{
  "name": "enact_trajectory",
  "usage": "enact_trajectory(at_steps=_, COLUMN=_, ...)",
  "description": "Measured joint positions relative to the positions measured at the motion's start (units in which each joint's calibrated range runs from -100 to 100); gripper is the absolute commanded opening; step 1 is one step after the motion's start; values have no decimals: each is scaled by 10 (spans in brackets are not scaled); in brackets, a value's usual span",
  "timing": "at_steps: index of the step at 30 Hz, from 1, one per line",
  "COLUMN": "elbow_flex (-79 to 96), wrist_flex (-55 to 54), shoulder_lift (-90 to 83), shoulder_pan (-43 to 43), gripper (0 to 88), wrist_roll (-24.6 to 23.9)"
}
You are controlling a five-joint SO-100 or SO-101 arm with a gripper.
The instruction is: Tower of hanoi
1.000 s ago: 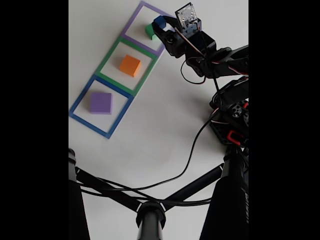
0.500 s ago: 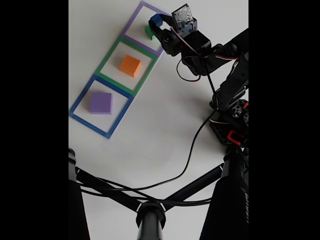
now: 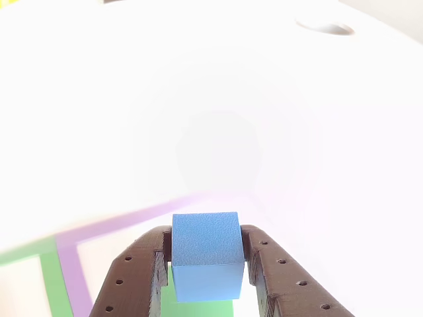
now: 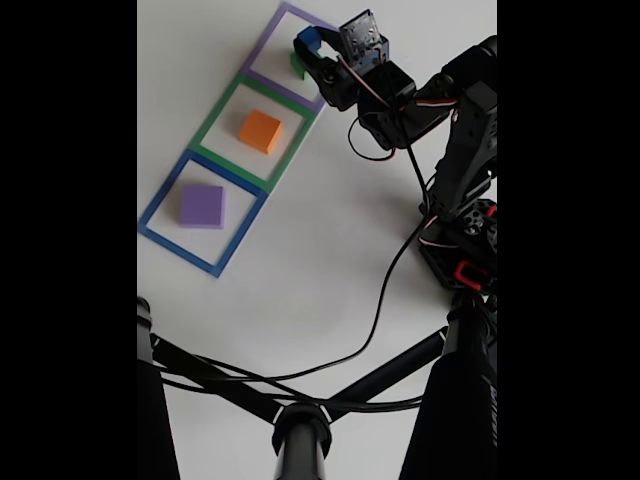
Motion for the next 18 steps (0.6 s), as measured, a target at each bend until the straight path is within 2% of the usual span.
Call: enact_trajectory(at_steps=18, elbow_flex=-16, wrist_flex=-43, shoulder_lift=57, shoulder_pan=0, gripper=35, wrist_roll=0)
